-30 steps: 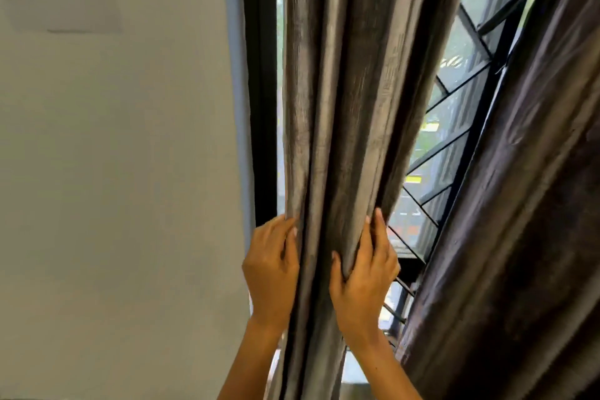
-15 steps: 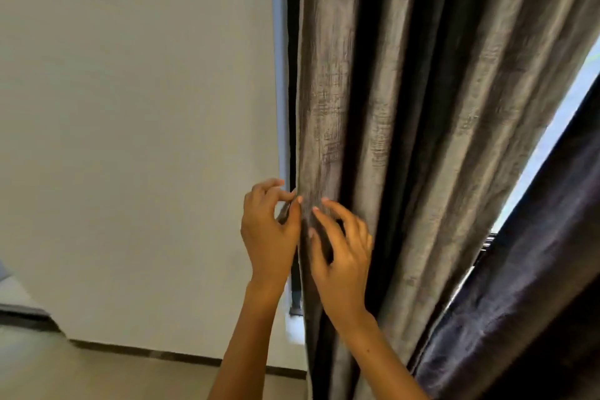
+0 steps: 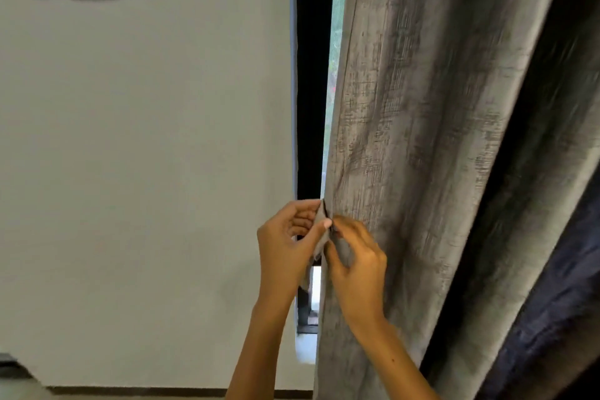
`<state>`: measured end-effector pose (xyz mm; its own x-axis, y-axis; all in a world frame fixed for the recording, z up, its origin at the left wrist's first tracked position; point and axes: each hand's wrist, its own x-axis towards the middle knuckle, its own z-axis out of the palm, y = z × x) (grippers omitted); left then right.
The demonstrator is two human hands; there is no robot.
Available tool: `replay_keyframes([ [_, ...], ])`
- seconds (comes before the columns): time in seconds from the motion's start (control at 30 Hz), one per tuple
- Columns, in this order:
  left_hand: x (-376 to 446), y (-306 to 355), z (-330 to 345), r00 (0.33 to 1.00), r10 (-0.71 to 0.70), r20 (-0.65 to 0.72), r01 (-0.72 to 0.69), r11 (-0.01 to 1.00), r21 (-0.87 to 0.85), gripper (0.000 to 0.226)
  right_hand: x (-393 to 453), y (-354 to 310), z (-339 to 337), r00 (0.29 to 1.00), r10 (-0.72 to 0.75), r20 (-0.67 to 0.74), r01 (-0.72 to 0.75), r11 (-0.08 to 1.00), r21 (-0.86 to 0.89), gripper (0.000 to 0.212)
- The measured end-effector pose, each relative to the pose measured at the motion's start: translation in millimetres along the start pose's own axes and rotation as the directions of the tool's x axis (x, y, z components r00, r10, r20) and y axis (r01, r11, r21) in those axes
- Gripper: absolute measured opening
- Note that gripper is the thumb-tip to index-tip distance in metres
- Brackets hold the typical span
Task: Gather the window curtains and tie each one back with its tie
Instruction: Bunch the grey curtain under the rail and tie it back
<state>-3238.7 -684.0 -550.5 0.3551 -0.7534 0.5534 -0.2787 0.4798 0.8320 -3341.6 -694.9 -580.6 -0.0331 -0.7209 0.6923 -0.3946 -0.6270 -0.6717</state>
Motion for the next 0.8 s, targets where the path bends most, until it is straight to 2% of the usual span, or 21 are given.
replay_keyframes([
  [0.17, 3, -1, -5, 0.994, 0.109, 0.0, -0.109, 0.99, 0.084, 0.031, -12, 0, 18, 0.999, -0.021, 0.03, 0.022, 0.999, -0.033, 0.033],
  [0.23, 5, -2, -6, 0.994, 0.109, -0.021, -0.107, 0.989, 0.104, 0.022, -12, -3, 22, 0.997, 0.027, 0.069, -0.028, 1.0, 0.006, 0.031],
  [0.3, 8, -5, -8, 0.992, 0.116, -0.04, -0.109, 0.985, 0.136, 0.007, -8, -6, 23, 0.998, 0.002, 0.062, 0.002, 0.998, -0.063, 0.036],
  [0.37, 10, -6, -11, 0.99, 0.136, -0.037, -0.127, 0.975, 0.183, 0.004, -2, -2, 20, 1.0, -0.001, -0.01, 0.0, 0.991, -0.135, 0.045],
  [0.43, 11, -7, -13, 0.986, 0.159, -0.042, -0.145, 0.962, 0.23, 0.003, 9, 3, 17, 0.982, 0.061, -0.181, -0.087, 0.986, -0.141, 0.051],
  [0.5, 13, -6, -15, 0.981, 0.184, -0.067, -0.159, 0.95, 0.27, 0.001, 20, 8, 15, 0.952, 0.145, -0.27, -0.178, 0.979, -0.102, 0.064],
  [0.6, 15, -7, -17, 0.983, 0.169, -0.067, -0.142, 0.945, 0.296, 0.007, 31, 14, 17, 0.953, 0.215, -0.212, -0.221, 0.975, -0.004, 0.09],
  [0.67, 15, -8, -17, 0.988, 0.143, -0.051, -0.123, 0.951, 0.285, 0.008, 35, 14, 20, 0.947, 0.3, -0.119, -0.283, 0.949, 0.137, 0.098],
  [0.73, 15, -9, -15, 0.993, 0.11, -0.038, -0.097, 0.961, 0.258, 0.008, 37, 15, 25, 0.934, 0.358, -0.008, -0.342, 0.896, 0.283, 0.095],
  [0.8, 14, -10, -14, 0.994, 0.102, -0.036, -0.09, 0.966, 0.243, 0.01, 38, 16, 30, 0.941, 0.337, 0.024, -0.326, 0.886, 0.33, 0.078],
])
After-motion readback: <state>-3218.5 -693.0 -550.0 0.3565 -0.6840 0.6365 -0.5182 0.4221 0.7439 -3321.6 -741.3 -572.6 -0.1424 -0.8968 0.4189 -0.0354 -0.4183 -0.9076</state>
